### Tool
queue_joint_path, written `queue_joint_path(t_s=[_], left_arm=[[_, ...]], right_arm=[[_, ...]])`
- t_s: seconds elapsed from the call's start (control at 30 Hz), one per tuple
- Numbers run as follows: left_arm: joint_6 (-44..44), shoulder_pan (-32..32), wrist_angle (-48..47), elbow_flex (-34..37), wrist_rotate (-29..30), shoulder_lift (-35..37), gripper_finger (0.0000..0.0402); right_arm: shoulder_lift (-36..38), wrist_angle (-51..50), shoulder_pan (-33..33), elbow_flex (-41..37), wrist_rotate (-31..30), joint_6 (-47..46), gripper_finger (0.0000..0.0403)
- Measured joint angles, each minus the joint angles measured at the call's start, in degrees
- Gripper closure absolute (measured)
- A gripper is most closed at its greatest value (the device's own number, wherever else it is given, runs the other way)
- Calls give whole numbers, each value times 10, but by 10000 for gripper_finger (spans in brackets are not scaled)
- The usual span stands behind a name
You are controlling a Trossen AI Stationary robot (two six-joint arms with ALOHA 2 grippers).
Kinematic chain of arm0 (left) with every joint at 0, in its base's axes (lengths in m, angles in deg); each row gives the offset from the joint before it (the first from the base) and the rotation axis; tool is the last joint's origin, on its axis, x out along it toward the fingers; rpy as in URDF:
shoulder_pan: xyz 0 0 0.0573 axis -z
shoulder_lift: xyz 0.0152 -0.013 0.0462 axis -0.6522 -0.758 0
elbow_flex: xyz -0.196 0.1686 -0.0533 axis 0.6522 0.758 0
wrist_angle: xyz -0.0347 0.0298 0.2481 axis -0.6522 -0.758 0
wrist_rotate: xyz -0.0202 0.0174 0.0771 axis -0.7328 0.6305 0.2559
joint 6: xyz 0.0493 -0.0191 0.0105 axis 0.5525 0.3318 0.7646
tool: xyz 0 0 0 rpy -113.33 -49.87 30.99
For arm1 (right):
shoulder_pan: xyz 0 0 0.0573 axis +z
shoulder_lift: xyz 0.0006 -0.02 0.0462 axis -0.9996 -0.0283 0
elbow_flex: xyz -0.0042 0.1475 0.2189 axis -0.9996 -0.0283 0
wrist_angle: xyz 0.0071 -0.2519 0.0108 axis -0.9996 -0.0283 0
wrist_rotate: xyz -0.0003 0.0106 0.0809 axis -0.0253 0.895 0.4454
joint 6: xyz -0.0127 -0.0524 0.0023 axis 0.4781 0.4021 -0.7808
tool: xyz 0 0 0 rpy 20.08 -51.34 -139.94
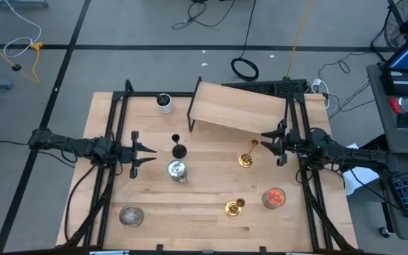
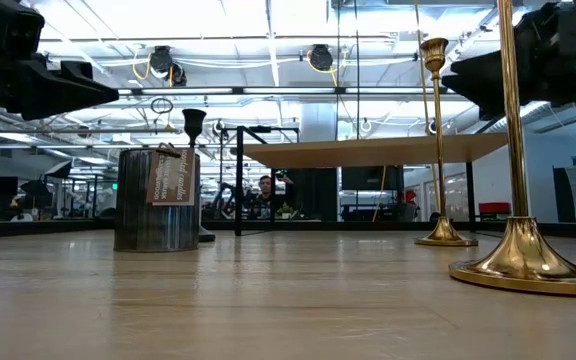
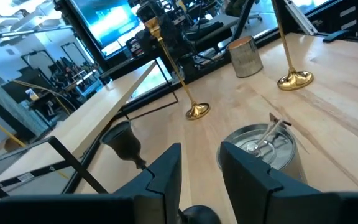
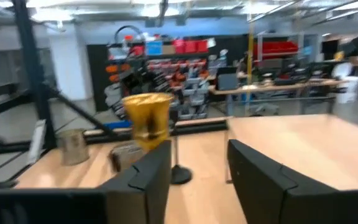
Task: Pick & Place candle stick holders
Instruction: Put the top gold candle holder on the shelf
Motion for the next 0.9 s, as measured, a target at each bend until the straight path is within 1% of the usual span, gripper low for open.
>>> queue_joint_path(t_s=[0.07,0.13,0.27,0.53,0.67,0.9], left_arm=[[-16,0,1,0,12,0,284],[-49,0,12,0,18,0,284],[-103,0,49,0,21,0,284],[-124,0,124,0,21,0,284],[-145,0,134,0,20,0,284],[-142,0,137,0,21,0,284]], right_arm=[[-5,1,0,0,35,4,222],[-8,1,0,0,54,14,212],[-21,2,0,0,54,11,203],[-97,17,0,0,55,-4,202],[-139,55,0,0,55,-4,202],[-201,125,8,0,55,-12,202]])
